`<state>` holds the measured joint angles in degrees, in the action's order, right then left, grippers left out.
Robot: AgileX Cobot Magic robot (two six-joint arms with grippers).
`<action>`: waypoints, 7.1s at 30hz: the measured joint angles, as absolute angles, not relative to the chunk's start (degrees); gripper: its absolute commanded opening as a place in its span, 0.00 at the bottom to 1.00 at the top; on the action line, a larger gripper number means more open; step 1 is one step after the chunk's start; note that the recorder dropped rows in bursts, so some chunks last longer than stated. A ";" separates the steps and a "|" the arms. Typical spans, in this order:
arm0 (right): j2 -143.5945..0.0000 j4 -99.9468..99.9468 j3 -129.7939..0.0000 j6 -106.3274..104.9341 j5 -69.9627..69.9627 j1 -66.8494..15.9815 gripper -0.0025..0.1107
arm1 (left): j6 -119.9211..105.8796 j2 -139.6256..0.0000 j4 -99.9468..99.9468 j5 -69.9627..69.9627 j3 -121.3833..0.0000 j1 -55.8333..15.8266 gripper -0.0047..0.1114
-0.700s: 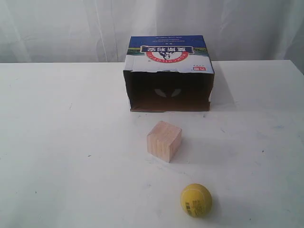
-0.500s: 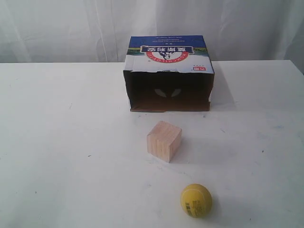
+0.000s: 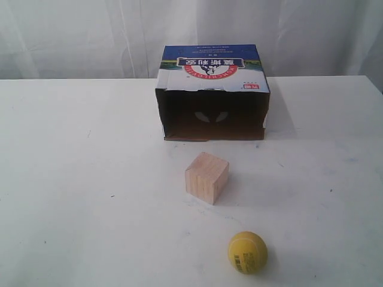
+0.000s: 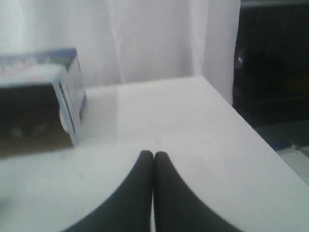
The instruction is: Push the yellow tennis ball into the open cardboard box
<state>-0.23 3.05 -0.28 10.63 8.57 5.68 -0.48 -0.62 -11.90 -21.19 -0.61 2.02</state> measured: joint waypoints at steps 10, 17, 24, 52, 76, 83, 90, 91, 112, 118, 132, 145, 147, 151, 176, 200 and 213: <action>-0.23 -11.71 -0.28 19.03 -43.01 5.68 0.02 | -0.48 -0.62 -11.90 -21.19 -0.61 1.97 0.04; -17.62 -22.36 -18.65 10.36 -45.61 5.68 0.02 | -0.48 -0.62 -11.90 -21.19 -0.61 1.97 0.04; -44.95 -3.85 -40.73 -3.10 -44.67 5.68 0.02 | -0.48 -0.62 -11.90 -21.19 -0.61 1.97 0.04; -91.85 0.86 -79.71 -13.63 68.66 4.43 0.02 | -0.48 -0.62 -11.90 -21.19 -0.61 1.97 0.04; -91.35 -23.59 -57.17 -27.00 56.69 -25.34 0.02 | -0.48 -0.62 -11.90 -21.19 -0.61 1.97 0.04; -94.67 -23.59 -54.09 -27.00 52.91 -25.34 0.02 | -0.48 -0.62 -11.90 -21.19 -0.61 1.97 0.04; -95.05 -21.79 -54.09 -27.54 50.34 -25.34 0.02 | -0.48 -0.62 -11.90 -21.19 -0.61 1.97 0.04; -95.05 -20.51 -54.09 -27.54 49.60 -25.34 0.02 | -0.48 -0.62 -11.90 -21.19 -0.61 1.97 0.04; -88.79 -3.60 -56.37 -11.21 46.72 -25.34 0.02 | -0.48 -0.62 -12.01 -21.19 -0.61 1.97 0.04; -88.79 -3.31 -50.39 -10.44 45.47 -25.34 0.02 | -0.48 -0.62 -12.01 -21.19 -0.61 1.97 0.04; -90.40 -2.75 -47.82 -9.52 17.57 -25.34 0.02 | -0.48 -0.62 -12.01 -21.19 -0.61 1.97 0.04; -98.58 -2.75 -48.50 -6.59 5.02 -25.34 0.02 | -0.48 -0.62 -12.01 -21.19 -0.61 1.97 0.04; -98.71 -2.75 -48.50 -6.59 3.84 -25.34 0.02 | -0.48 -0.62 -12.01 -21.19 -0.61 1.97 0.04; -99.17 -2.75 -48.50 -6.38 2.24 -24.53 0.02 | -0.48 -0.62 -12.01 -21.19 -0.61 1.97 0.04; -96.39 -2.86 -48.41 -5.67 -0.58 -20.97 0.02 | -0.48 -0.62 -12.01 -21.19 -0.61 1.97 0.04; -112.06 -2.86 -58.17 -1.30 -17.69 -22.85 0.02 | -0.48 -0.62 -12.01 -21.19 -0.61 1.97 0.04; -105.25 -2.86 -59.93 -1.90 -1.08 -23.68 0.02 | -0.48 -0.62 -12.01 -21.19 -0.61 1.97 0.04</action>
<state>-105.25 -2.86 -59.93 -1.90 -1.08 -23.68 -0.48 -0.62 -12.01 -21.19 -0.61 1.97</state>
